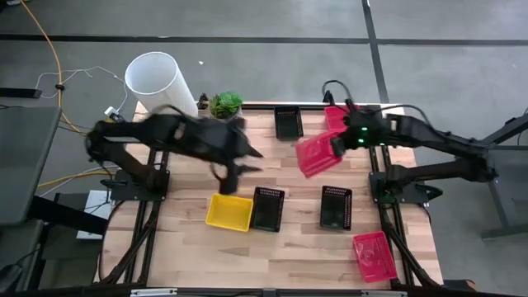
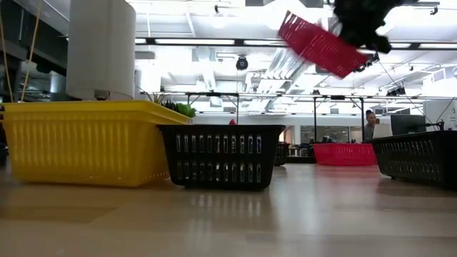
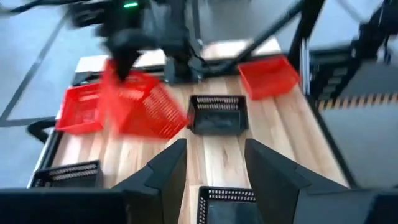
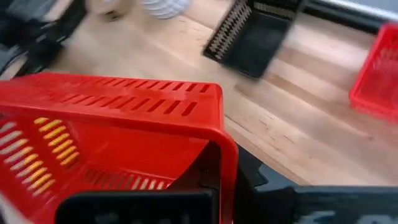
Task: Stack baskets by color
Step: Stack the middle red bin on the bottom red bin
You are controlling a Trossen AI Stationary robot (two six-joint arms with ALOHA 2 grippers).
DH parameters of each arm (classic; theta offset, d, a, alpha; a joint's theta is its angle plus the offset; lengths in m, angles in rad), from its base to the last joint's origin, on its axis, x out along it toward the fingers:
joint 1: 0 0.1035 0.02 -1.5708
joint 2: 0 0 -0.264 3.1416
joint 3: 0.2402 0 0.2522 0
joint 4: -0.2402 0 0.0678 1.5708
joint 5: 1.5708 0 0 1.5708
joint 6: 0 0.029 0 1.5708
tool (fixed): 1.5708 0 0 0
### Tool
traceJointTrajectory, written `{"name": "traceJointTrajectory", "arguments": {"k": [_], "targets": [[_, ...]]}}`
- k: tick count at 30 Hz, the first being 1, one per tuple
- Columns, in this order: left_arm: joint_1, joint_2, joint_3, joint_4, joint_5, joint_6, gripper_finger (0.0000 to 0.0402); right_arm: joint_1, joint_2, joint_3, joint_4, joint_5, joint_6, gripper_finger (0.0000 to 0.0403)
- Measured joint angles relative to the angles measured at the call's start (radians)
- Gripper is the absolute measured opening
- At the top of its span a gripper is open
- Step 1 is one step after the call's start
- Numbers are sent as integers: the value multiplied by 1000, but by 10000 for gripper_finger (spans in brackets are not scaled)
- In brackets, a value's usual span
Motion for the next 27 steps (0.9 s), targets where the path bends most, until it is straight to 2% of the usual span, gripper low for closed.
{"name": "traceJointTrajectory", "arguments": {"k": [3,7,11,14,19,23,27], "targets": [[13,-114,-89,82,5,-49,138,14,-76,0,-12,-54,-115,0],[1,-286,-292,319,9,-103,123,49,-134,0,-32,-142,-232,0],[-26,-438,-530,576,7,-168,110,98,-141,0,-86,-291,-305,0],[-50,-519,-682,708,-7,-219,104,158,-123,5,-126,-392,-297,0],[-84,-597,-839,786,-69,-300,102,314,-36,93,-303,-368,-270,0],[-99,-607,-883,797,-124,-338,102,453,64,148,-435,-333,-248,0],[-101,-606,-891,802,-130,-343,102,597,169,151,-499,-316,-246,0]]}}
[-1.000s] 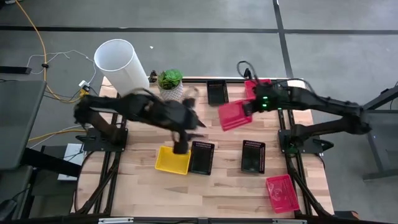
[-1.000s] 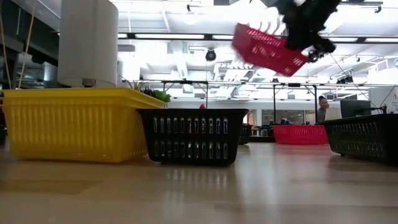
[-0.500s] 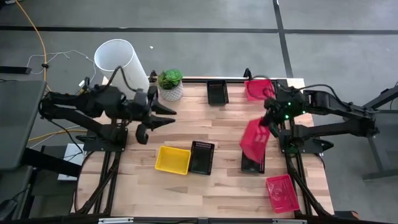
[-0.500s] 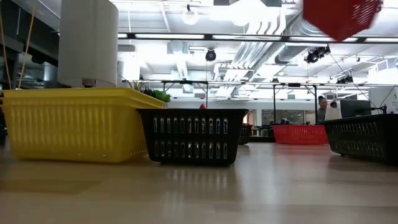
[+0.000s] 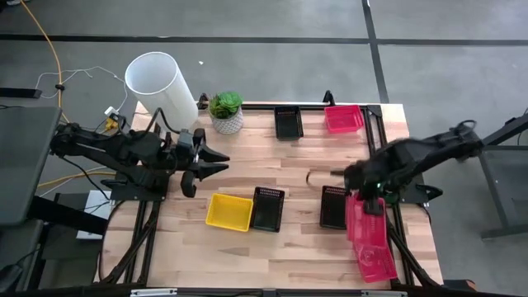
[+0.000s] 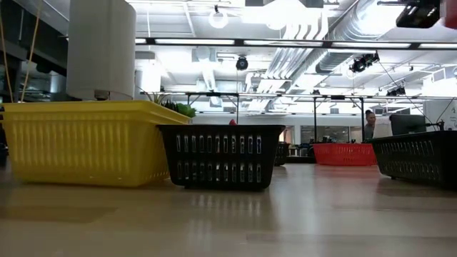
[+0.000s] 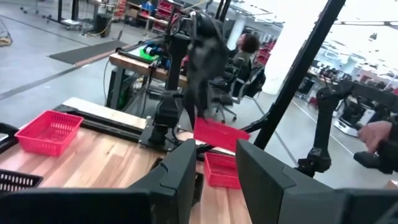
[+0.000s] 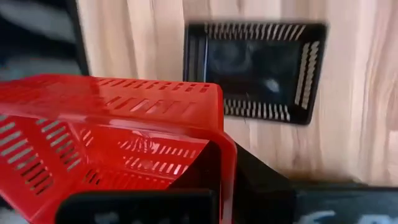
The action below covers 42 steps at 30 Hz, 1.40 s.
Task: Stack baskets by color
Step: Stack the middle red bin on the bottom red bin
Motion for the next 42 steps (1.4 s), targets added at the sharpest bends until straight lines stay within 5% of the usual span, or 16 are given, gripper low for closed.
{"name": "traceJointTrajectory", "arguments": {"k": [16,26,42], "targets": [[3,6,0,5,-4,18,104,414,378,0,36,44,42,0],[3,6,0,5,-7,18,104,482,528,0,140,7,59,0],[3,6,0,6,-7,18,104,517,548,0,236,-2,78,0]]}}
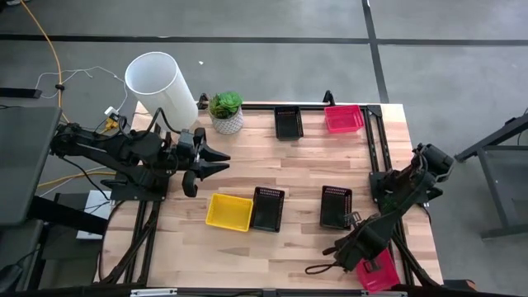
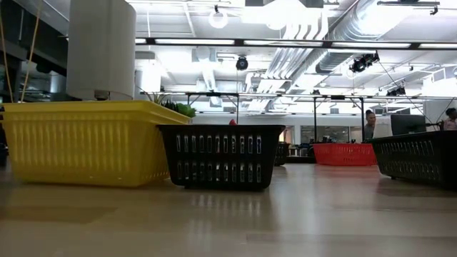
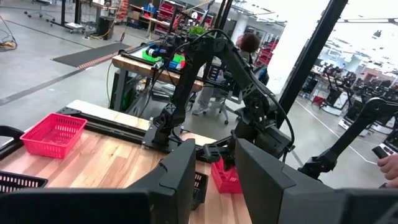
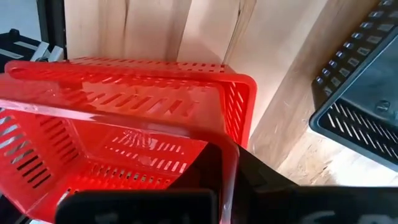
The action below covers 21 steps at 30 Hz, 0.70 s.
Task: Stack baskets by color
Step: Stack the middle red bin on the bottom red bin, then stack the top red bin on the bottom red bin
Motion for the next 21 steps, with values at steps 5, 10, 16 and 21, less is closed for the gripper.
{"name": "traceJointTrajectory", "arguments": {"k": [5,10,16,21], "targets": [[0,0,0,0,0,0,104,0,0,0,0,-1,0,0],[0,0,0,0,0,0,104,0,0,0,0,0,0,25],[0,0,0,0,0,1,104,0,0,0,-11,32,-7,104],[0,0,0,0,0,7,104,-18,0,0,-37,25,-8,153]]}}
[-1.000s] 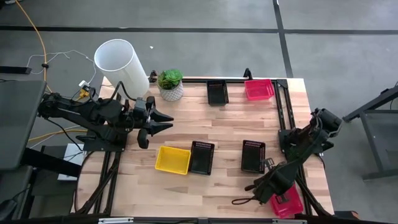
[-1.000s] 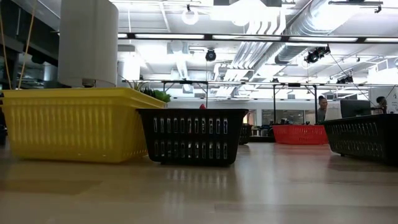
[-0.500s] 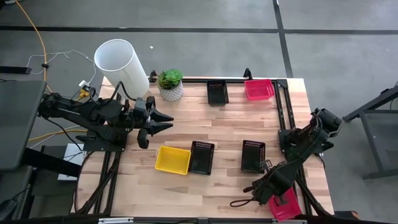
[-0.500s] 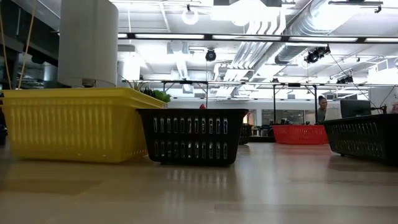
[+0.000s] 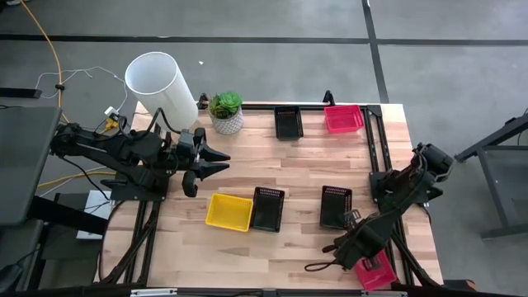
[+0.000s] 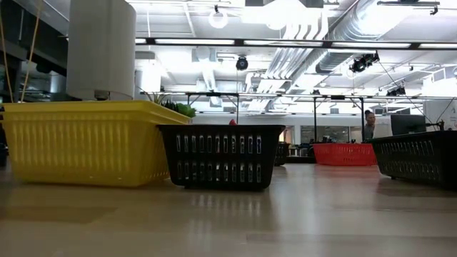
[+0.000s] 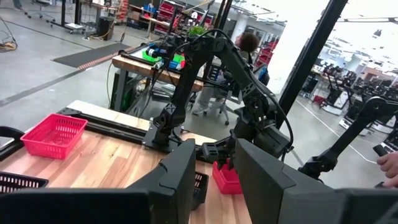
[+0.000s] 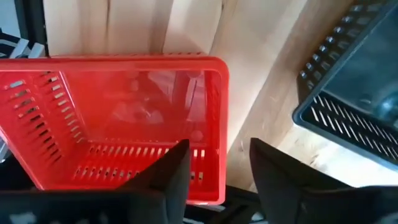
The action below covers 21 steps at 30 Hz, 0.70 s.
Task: Stack baskets by color
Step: Stack the top red bin on the bottom red bin
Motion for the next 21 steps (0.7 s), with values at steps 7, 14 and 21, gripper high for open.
{"name": "traceJointTrajectory", "arguments": {"k": [7,14,21], "targets": [[0,0,0,0,0,1,104,-16,-90,0,-42,-23,9,165],[0,0,0,1,0,1,104,-67,-261,0,78,16,184,165],[0,0,0,1,0,1,104,-141,-415,-12,115,282,372,165]]}}
